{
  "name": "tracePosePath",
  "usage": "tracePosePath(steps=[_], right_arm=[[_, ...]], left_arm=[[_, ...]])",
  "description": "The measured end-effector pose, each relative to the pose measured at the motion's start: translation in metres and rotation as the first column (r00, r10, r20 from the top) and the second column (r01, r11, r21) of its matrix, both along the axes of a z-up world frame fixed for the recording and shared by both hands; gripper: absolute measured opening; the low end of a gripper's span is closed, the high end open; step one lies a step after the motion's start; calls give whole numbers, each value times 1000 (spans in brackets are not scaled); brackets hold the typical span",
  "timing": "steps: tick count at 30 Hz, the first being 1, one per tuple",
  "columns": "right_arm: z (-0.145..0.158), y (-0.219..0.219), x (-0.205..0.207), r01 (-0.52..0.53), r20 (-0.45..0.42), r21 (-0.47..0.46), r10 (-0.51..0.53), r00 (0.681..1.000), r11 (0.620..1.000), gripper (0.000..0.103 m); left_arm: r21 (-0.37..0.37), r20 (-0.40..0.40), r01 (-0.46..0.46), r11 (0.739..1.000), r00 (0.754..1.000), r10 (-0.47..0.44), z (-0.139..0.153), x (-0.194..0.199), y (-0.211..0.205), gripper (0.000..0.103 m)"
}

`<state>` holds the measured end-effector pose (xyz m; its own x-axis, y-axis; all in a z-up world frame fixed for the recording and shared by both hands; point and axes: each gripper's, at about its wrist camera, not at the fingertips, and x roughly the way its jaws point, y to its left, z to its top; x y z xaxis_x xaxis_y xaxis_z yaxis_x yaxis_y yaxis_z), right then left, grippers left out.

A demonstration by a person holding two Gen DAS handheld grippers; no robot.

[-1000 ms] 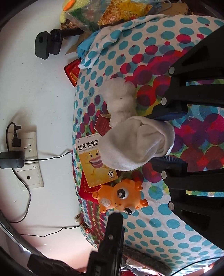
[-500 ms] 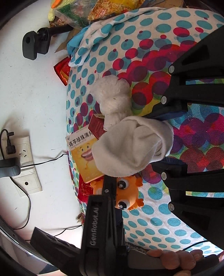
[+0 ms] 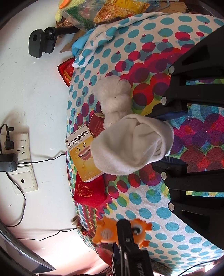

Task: Organize objects
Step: 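Carry the orange toy with the left gripper and release it into the red tray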

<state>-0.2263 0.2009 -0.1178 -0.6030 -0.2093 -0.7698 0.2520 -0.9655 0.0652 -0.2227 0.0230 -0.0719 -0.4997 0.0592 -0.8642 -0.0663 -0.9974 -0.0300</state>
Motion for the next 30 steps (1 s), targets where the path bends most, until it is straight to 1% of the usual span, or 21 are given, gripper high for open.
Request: tracePosePath(steps=[4, 13, 17, 19, 25, 30], right_arm=[[0, -1, 1, 2, -2, 14, -2, 1000, 1000, 33], [0, -6, 1, 3, -9, 56, -2, 1000, 998, 33], [-1, -5, 1, 2, -7, 51, -2, 1000, 999, 33], [0, -5, 1, 3, -8, 52, -3, 1000, 999, 33], [-1, -7, 1, 3, -10, 62, -2, 1000, 998, 33], [-1, -7, 1, 4, -12, 71, -3, 1000, 997, 33]], left_arm=[[-53, -17, 14, 999, 1000, -15, 5, 15, -3, 46], [-59, -38, 18, 998, 999, -20, 24, 49, -21, 46], [-71, -56, 9, 997, 998, -13, 32, 57, -33, 46], [-86, -61, -3, 996, 998, -3, 36, 60, -42, 46], [-75, -66, -65, 995, 996, 60, 46, 66, -83, 46], [-103, -80, -108, 989, 992, 100, 57, 71, -116, 46]])
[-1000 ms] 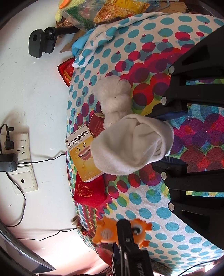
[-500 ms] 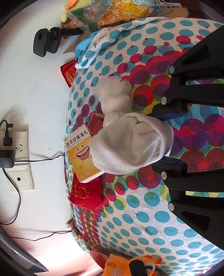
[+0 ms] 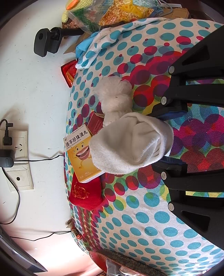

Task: Organize objects
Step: 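Carry the orange toy with the left gripper and release it into the red tray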

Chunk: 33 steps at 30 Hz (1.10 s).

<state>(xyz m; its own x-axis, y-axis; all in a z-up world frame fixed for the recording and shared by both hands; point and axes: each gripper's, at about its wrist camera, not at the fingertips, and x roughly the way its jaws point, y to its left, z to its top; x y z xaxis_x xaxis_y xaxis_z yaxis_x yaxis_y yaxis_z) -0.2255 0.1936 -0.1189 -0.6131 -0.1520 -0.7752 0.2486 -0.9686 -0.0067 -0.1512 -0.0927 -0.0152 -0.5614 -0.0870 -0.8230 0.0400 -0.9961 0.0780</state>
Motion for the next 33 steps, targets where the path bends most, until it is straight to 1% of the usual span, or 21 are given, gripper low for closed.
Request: tracePosePath(steps=[5, 11, 19, 28, 30, 33], right_arm=[[0, -1, 0, 0, -1, 5, 0, 1000, 1000, 33], [0, -2, 0, 0, -6, 20, 0, 1000, 1000, 34], [0, -4, 1, 1, -13, 43, 0, 1000, 999, 34], [-1, -6, 1, 0, -20, 64, 2, 1000, 998, 34], [-1, -6, 2, -1, -21, 69, 2, 1000, 998, 34], [-1, -7, 1, -1, -22, 73, 2, 1000, 997, 34]], left_arm=[[-5, -14, -50, 999, 999, 50, 9, 4, -34, 46], [-18, -6, -107, 994, 994, 107, 7, 6, -70, 46], [-20, 25, -171, 985, 985, 171, -10, 7, -118, 47], [-8, 64, -254, 967, 965, 254, -31, 12, -173, 46], [1, 71, -270, 963, 960, 269, -36, 14, -184, 47], [34, 80, -281, 959, 957, 277, -39, 17, -198, 47]])
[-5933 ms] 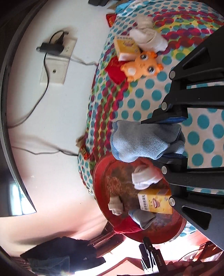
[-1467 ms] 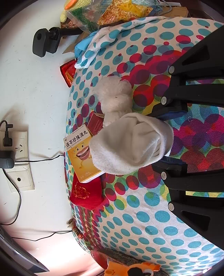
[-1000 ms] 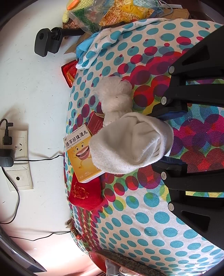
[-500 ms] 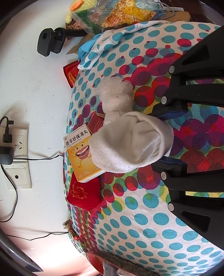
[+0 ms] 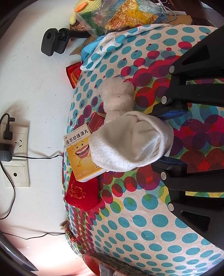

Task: Organize objects
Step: 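Carry the orange toy with the left gripper and release it into the red tray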

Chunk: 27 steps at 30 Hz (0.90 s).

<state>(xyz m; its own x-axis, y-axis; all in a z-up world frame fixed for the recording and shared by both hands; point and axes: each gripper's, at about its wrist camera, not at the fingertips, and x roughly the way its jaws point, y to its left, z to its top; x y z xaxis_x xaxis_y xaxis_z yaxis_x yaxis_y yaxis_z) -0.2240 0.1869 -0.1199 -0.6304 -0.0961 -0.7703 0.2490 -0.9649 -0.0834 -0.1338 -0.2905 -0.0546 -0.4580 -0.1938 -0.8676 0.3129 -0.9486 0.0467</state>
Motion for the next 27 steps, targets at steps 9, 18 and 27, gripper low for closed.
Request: tracePosePath(steps=[9, 18, 27], right_arm=[[0, -3, 1, 0, -9, 28, 0, 1000, 1000, 34], [0, -5, 2, 0, -14, 45, 0, 1000, 999, 34], [0, -8, 3, 2, -23, 68, 0, 1000, 998, 34]], left_arm=[[16, -34, 0, 1000, 999, 1, 7, 8, -25, 47], [26, -66, 12, 1000, 998, -10, 16, 16, -38, 47], [50, -26, -19, 999, 999, 20, -3, 15, -57, 47]])
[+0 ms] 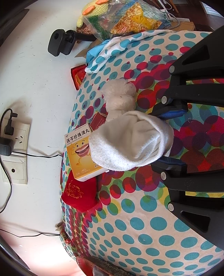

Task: Organize objects
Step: 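Carry the orange toy with the left gripper and release it into the red tray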

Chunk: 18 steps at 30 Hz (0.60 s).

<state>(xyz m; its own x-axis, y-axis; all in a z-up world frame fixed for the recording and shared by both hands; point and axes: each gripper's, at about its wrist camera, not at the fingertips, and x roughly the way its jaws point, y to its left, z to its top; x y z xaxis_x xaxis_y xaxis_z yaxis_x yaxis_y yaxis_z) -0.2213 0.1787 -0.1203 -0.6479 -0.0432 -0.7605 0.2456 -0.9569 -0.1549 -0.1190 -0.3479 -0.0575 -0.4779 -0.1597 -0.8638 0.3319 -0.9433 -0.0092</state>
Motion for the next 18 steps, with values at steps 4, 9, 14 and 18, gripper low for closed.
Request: tracePosePath(steps=[4, 9, 14, 18], right_arm=[[0, 0, 0, 0, -2, 5, 0, 1000, 1000, 34], [0, -3, 1, 1, -11, 28, 0, 1000, 1000, 34], [0, -5, 2, 2, -18, 47, -1, 1000, 999, 34], [0, -7, 3, 2, -23, 63, -1, 1000, 998, 34]], left_arm=[[-19, 5, 15, 1000, 1000, -15, -4, -1, 5, 48], [-63, 33, 30, 998, 999, -28, -7, -4, 12, 49], [-90, 22, 44, 995, 999, -42, -4, 0, 18, 50], [-97, 6, 60, 993, 998, -60, 1, 13, 24, 51]])
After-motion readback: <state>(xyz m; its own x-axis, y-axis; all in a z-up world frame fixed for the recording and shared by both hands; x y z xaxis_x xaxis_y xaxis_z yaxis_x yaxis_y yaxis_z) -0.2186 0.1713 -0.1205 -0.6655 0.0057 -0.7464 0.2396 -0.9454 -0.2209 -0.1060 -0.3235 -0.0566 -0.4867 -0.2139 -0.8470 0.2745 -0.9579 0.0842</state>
